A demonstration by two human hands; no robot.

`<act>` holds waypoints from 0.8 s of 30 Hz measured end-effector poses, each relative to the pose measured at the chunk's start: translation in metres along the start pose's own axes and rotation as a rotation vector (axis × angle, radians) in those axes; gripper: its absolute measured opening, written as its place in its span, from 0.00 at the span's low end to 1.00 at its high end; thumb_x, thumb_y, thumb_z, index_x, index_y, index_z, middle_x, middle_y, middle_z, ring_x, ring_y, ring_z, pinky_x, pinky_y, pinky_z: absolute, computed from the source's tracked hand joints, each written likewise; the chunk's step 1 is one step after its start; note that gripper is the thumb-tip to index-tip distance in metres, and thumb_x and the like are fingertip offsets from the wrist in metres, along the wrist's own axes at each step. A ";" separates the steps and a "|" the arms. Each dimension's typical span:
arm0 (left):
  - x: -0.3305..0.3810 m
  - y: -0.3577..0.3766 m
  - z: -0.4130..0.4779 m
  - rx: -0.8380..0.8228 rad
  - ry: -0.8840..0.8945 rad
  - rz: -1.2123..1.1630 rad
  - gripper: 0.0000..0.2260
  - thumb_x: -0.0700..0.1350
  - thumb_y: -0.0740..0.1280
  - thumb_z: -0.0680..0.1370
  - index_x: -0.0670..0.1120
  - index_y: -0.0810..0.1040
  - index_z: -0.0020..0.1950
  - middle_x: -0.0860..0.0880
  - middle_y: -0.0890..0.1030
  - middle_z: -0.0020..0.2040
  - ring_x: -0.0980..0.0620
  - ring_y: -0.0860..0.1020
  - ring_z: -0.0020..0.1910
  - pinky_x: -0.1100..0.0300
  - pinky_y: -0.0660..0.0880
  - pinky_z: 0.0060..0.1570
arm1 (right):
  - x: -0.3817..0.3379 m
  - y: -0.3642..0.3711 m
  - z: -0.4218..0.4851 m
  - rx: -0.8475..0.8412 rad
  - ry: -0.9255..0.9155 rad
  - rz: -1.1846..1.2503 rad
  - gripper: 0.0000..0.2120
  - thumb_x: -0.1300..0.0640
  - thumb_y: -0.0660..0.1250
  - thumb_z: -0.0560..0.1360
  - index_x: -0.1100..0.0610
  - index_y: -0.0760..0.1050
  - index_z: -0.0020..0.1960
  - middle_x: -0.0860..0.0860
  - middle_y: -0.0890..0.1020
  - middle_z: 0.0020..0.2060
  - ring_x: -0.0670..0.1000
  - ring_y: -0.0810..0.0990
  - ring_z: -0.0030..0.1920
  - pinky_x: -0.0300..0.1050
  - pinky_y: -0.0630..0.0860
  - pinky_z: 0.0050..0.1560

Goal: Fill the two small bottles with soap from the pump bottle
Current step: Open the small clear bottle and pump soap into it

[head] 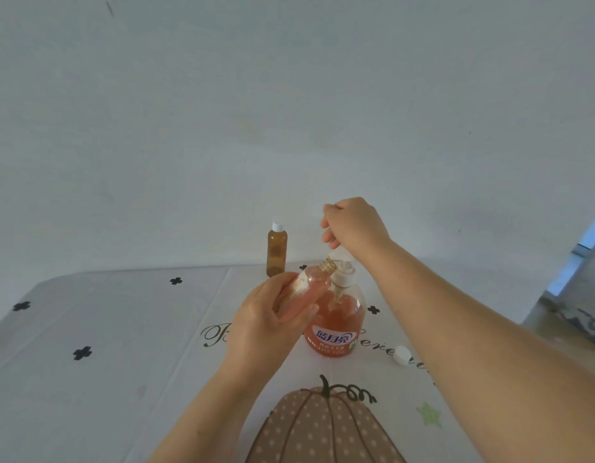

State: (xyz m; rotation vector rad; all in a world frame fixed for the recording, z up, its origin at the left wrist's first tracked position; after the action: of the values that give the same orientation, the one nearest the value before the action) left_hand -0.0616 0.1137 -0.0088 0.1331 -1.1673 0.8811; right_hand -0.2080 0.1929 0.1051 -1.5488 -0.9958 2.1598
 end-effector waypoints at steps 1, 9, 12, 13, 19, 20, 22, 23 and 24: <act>0.001 0.000 0.000 -0.002 -0.003 0.008 0.15 0.52 0.75 0.72 0.59 0.78 0.57 0.58 0.82 0.45 0.59 0.80 0.45 0.57 0.79 0.43 | 0.000 -0.002 -0.001 0.011 0.006 0.022 0.16 0.55 0.57 0.81 0.62 0.82 0.48 0.51 0.86 0.36 0.56 0.86 0.40 0.54 0.82 0.54; 0.015 -0.012 -0.002 -0.009 -0.082 0.013 0.11 0.51 0.73 0.73 0.62 0.74 0.50 0.59 0.81 0.42 0.65 0.77 0.43 0.64 0.74 0.40 | 0.000 -0.024 -0.003 0.050 -0.036 0.091 0.12 0.60 0.61 0.77 0.64 0.82 0.50 0.50 0.84 0.35 0.53 0.82 0.37 0.56 0.82 0.52; 0.022 -0.014 -0.009 -0.007 -0.103 0.004 0.11 0.51 0.73 0.73 0.57 0.76 0.53 0.57 0.82 0.42 0.63 0.78 0.43 0.63 0.75 0.40 | 0.010 -0.035 -0.012 0.055 -0.065 0.073 0.09 0.60 0.62 0.78 0.57 0.81 0.47 0.48 0.85 0.38 0.55 0.85 0.45 0.56 0.82 0.54; 0.024 -0.014 -0.012 -0.006 -0.107 0.007 0.11 0.51 0.73 0.73 0.56 0.76 0.53 0.57 0.82 0.42 0.62 0.78 0.41 0.62 0.75 0.40 | 0.014 -0.039 -0.017 0.057 -0.074 0.068 0.09 0.60 0.62 0.78 0.55 0.81 0.46 0.48 0.85 0.39 0.55 0.85 0.46 0.55 0.82 0.54; 0.032 -0.005 -0.031 -0.033 -0.128 0.023 0.14 0.53 0.73 0.73 0.57 0.75 0.56 0.57 0.82 0.43 0.55 0.81 0.42 0.49 0.80 0.45 | 0.052 -0.054 -0.044 0.066 -0.066 -0.020 0.08 0.59 0.63 0.78 0.51 0.79 0.44 0.50 0.85 0.45 0.54 0.85 0.48 0.49 0.80 0.48; 0.035 -0.001 -0.033 -0.044 -0.133 0.018 0.14 0.53 0.73 0.73 0.57 0.75 0.56 0.57 0.82 0.43 0.55 0.81 0.43 0.48 0.80 0.46 | 0.061 -0.055 -0.049 0.053 -0.061 -0.049 0.07 0.58 0.63 0.79 0.51 0.79 0.45 0.50 0.85 0.46 0.54 0.85 0.49 0.47 0.78 0.48; 0.039 0.006 -0.039 -0.058 -0.150 0.003 0.13 0.52 0.74 0.73 0.58 0.75 0.54 0.57 0.82 0.44 0.55 0.81 0.43 0.48 0.80 0.47 | 0.081 -0.056 -0.059 0.017 -0.052 -0.115 0.05 0.58 0.66 0.79 0.51 0.80 0.47 0.51 0.85 0.49 0.54 0.83 0.51 0.45 0.76 0.49; 0.040 0.008 -0.041 -0.060 -0.159 -0.006 0.12 0.51 0.74 0.73 0.59 0.75 0.53 0.57 0.82 0.44 0.56 0.82 0.41 0.48 0.81 0.46 | 0.089 -0.055 -0.064 -0.006 -0.048 -0.148 0.05 0.58 0.66 0.79 0.52 0.81 0.49 0.51 0.84 0.51 0.54 0.83 0.52 0.43 0.74 0.49; 0.041 0.010 -0.043 -0.065 -0.166 -0.011 0.12 0.51 0.74 0.73 0.59 0.75 0.52 0.57 0.83 0.43 0.58 0.82 0.39 0.49 0.81 0.46 | 0.098 -0.054 -0.068 -0.031 -0.040 -0.183 0.05 0.58 0.67 0.79 0.52 0.82 0.52 0.51 0.84 0.52 0.53 0.82 0.53 0.42 0.73 0.49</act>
State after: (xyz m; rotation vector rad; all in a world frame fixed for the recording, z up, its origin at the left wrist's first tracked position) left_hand -0.0320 0.1646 0.0038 0.1624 -1.3475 0.8330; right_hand -0.1901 0.3144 0.0606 -1.3736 -1.1411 2.0660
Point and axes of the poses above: each hand's wrist, its own z-axis towards the middle knuckle, its own y-axis out of the palm, x = y × z, the point moved 2 cm from there along z, towards the middle knuckle
